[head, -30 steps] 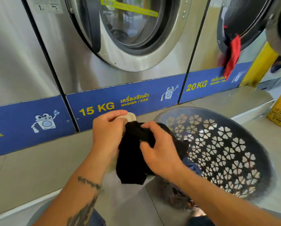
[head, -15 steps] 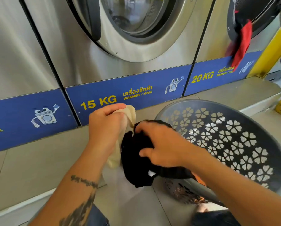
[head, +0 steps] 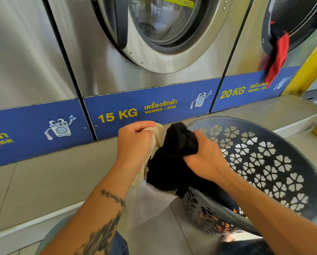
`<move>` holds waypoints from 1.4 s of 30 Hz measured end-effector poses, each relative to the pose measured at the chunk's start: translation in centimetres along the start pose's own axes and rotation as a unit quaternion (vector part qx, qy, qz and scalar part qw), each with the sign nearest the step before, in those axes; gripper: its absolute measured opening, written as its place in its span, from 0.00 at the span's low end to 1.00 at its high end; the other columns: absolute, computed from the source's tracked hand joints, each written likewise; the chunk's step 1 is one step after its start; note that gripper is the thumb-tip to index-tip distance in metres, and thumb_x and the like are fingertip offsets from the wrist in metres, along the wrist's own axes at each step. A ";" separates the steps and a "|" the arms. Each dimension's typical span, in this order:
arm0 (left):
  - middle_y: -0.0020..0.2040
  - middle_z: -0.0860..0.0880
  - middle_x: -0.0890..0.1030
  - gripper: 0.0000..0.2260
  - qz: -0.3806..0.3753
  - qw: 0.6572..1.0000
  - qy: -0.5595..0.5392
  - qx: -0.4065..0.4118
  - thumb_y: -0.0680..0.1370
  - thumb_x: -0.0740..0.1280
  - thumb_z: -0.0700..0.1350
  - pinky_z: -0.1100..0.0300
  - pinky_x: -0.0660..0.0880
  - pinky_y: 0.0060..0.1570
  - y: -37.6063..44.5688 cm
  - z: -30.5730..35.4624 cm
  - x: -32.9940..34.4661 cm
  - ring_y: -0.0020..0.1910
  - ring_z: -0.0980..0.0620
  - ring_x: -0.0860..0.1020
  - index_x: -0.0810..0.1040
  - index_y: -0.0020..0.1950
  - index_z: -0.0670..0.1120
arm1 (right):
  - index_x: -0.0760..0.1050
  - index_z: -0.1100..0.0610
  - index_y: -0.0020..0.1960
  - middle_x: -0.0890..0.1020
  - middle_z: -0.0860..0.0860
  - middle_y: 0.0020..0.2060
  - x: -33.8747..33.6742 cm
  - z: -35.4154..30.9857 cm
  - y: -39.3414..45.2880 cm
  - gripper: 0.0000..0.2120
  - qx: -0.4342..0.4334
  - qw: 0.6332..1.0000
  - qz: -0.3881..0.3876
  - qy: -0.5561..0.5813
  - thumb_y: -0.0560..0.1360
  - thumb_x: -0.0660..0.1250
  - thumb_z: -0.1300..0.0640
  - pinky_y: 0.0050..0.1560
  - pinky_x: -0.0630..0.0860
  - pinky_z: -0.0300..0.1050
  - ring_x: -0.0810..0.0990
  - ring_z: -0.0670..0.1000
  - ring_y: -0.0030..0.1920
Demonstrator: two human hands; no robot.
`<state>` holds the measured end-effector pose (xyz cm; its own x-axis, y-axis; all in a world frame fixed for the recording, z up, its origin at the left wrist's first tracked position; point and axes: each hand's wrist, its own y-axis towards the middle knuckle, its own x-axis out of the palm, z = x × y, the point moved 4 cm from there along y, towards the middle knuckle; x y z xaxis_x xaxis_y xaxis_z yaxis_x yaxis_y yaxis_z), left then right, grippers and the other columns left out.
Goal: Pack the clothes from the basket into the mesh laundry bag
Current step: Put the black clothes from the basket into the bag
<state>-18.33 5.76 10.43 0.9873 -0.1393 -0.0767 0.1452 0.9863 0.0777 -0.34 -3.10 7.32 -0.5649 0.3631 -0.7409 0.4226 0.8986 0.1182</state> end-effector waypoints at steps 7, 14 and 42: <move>0.34 0.66 0.82 0.13 0.039 0.999 -0.013 0.028 0.72 0.65 0.37 0.79 0.68 0.28 -0.2 0.4 0.1 0.36 0.71 0.78 0.85 0.40 0.54 | 0.62 0.47 0.53 0.80 0.42 0.44 1.7 -3.8 -2.7 0.25 -0.004 0.973 0.026 0.228 0.65 0.75 0.53 0.41 0.75 0.31 0.81 0.36 0.44; 0.32 0.65 0.83 0.16 0.025 0.997 -0.076 0.010 0.72 0.65 0.32 0.79 0.69 0.29 -0.1 0.9 -0.5 0.33 0.71 0.78 0.84 0.38 0.53 | 0.67 0.54 0.69 0.73 0.55 0.56 7.8 -3.8 -4.2 0.21 -0.260 0.911 -0.149 -0.282 0.77 0.64 0.53 0.54 0.69 0.49 0.72 0.58 0.56; 0.31 0.65 0.82 0.14 0.040 0.999 0.023 0.008 0.68 0.67 0.36 0.77 0.68 0.26 -0.7 0.1 -0.6 0.33 0.68 0.78 0.84 0.33 0.54 | 0.61 0.44 0.61 0.81 0.50 0.49 3.3 -4.1 -3.8 0.29 -0.111 0.986 -0.110 0.065 0.66 0.72 0.56 0.47 0.76 0.48 0.80 0.53 0.49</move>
<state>-19.01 5.15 10.51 0.9918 -0.0547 -0.1159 0.0666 0.9927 0.1009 -6.71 -4.29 7.18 -0.7178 0.1684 -0.6756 0.1217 0.9857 0.1165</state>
